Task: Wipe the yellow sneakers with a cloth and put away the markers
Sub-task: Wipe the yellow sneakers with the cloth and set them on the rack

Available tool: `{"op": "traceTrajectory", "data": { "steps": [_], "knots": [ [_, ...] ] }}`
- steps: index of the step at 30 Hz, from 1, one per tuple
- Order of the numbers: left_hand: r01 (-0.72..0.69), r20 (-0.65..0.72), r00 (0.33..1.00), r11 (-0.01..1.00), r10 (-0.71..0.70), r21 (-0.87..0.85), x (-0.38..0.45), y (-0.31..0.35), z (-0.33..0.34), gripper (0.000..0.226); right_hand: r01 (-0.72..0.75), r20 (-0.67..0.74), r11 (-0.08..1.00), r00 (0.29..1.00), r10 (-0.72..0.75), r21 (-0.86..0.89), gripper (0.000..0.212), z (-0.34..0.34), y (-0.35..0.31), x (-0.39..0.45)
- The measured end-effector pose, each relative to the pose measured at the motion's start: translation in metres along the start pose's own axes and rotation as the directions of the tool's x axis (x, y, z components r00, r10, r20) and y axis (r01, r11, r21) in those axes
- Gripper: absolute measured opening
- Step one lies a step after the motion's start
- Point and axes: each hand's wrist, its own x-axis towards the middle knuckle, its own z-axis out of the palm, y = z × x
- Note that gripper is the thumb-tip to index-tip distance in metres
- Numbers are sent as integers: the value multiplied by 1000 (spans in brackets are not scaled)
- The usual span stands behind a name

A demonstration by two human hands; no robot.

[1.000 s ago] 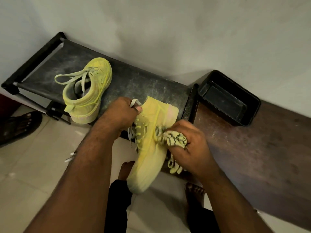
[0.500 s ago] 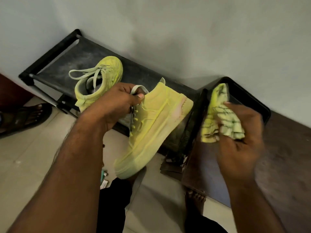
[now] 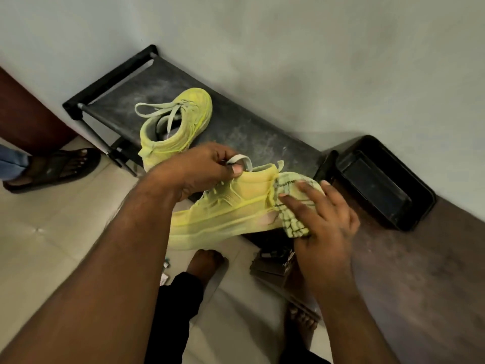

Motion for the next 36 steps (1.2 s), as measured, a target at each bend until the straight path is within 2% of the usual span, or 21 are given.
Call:
{"op": "traceTrajectory", "data": {
  "steps": [1,2,5,7,8,10,12,13,15,18,19,22,23,24,26,28,29,30,33,34,36],
  "knots": [
    [-10,-7,1000,1000,10,-2,2,0,3,10,-57,-21,998,998,58,27,72,1,2,0],
    [-17,-7,1000,1000,17,-5,4,0,6,13,-50,-38,996,998,53,71,70,2,0,0],
    [8,-37,999,997,-11,-79,10,4,16,16,200,-48,961,980,-195,190,44,6,-15,-3],
    [27,-49,998,984,-36,-175,14,2,22,17,262,-19,945,965,-263,195,32,10,-22,-3],
    [19,-46,999,979,-29,-203,15,1,26,18,224,-19,956,974,-224,190,30,11,-21,-1],
    [-20,-56,998,982,9,-188,17,1,33,19,39,-51,975,998,-28,220,31,12,-12,0],
    [-36,-135,991,991,19,-126,20,0,38,18,-160,-49,937,982,184,309,40,12,-4,0],
    [-33,-178,984,994,14,-105,21,0,40,19,-209,-37,921,972,233,328,43,13,-4,0],
    [-29,-239,971,997,10,-76,24,0,43,21,-176,-35,939,980,195,295,42,14,-10,-1],
    [-45,-290,957,996,22,-73,26,-2,44,28,50,-50,987,998,-43,151,36,15,-9,-3],
    [-58,-298,954,995,32,-77,25,-2,44,33,42,-54,992,998,-36,116,37,16,-2,-2],
    [-87,-288,956,993,61,-77,25,-2,46,39,-250,-69,935,959,275,253,49,15,16,3],
    [-88,-284,957,993,63,-78,25,-1,46,39,-259,-71,930,956,285,260,50,14,12,3],
    [-89,-283,957,993,63,-79,25,-1,46,39,-199,-77,959,973,218,202,46,13,4,2],
    [-88,-278,959,991,58,-97,25,0,46,37,15,-62,996,998,-10,84,40,15,-13,-4],
    [-82,-269,962,989,47,-121,26,-1,45,33,150,-33,989,988,-149,16,39,18,-18,-5],
    [-77,-274,961,990,41,-120,25,-1,45,32,143,-22,990,989,-143,-17,42,19,-15,-5],
    [-73,-281,959,991,38,-116,25,-1,45,33,75,-23,996,997,-76,-53,46,18,-9,-4],
    [-60,-297,955,992,24,-114,25,0,46,33,-208,-76,976,976,203,-60,58,12,7,-1],
    [-59,-297,955,991,22,-119,25,0,46,34,-201,-85,978,977,196,-55,55,11,6,-1],
    [-57,-299,954,990,16,-129,26,0,46,38,-24,-83,999,996,21,-36,42,14,-5,-4]
  ]
}}
